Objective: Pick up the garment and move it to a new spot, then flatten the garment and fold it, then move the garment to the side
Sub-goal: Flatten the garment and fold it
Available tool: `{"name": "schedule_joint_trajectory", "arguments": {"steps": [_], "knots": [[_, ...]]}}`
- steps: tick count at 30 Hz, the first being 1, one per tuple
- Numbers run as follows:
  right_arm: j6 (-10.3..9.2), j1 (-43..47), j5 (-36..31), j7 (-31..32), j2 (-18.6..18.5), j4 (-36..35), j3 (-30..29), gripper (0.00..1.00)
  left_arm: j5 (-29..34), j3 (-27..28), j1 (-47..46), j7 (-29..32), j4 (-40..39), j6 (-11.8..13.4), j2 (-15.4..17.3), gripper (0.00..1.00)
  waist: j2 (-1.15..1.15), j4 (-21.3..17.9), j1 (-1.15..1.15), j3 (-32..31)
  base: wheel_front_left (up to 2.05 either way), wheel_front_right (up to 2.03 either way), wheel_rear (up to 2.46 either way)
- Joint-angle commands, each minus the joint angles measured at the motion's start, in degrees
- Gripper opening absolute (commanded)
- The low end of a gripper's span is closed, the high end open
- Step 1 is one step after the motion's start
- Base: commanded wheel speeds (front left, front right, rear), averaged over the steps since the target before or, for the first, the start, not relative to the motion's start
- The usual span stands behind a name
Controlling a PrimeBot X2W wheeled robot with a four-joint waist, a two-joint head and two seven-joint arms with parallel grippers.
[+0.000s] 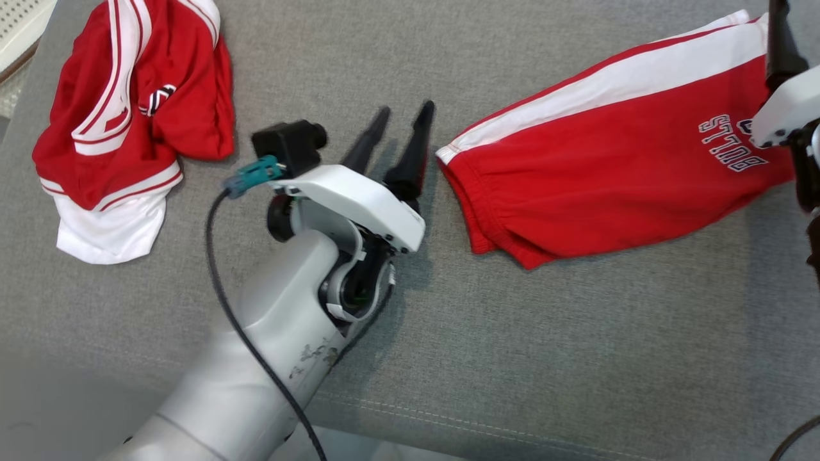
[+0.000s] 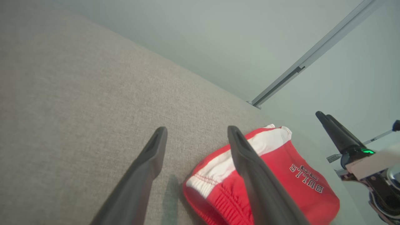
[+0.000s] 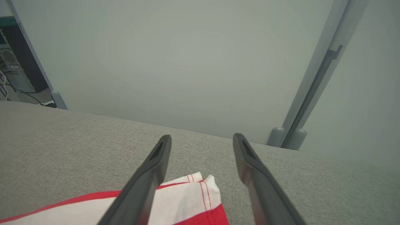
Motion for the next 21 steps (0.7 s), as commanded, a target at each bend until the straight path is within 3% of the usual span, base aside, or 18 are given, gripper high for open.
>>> {"name": "schedule_joint_trajectory", "arguments": {"steps": [1,11,16,21], "knots": [[0.00,1.8,0.7,-0.7,0.7,-2.6,0.7,1.00,2.3,3.2,0.3,-0.7,-2.0,0.7,1.8,1.00,0.00,-1.0,0.00,-1.1,0.00,0.00,0.00],[0.00,16.5,5.1,-0.7,2.2,-16.9,2.5,1.00,36.0,19.9,19.4,-0.7,-21.6,5.7,1.8,1.00,0.00,-4.9,0.00,-7.3,0.00,0.00,0.00],[0.00,22.9,6.5,-0.7,3.8,-21.4,3.0,1.00,45.3,23.8,28.0,-0.7,-27.9,6.1,1.4,1.00,0.00,-6.2,0.00,-11.1,0.00,0.00,0.00],[0.00,29.7,7.5,-0.7,5.4,-25.4,1.2,1.00,49.4,25.3,35.5,-0.7,-30.0,6.5,1.3,1.00,0.00,-7.1,0.00,-15.2,0.00,0.00,0.00]]}}
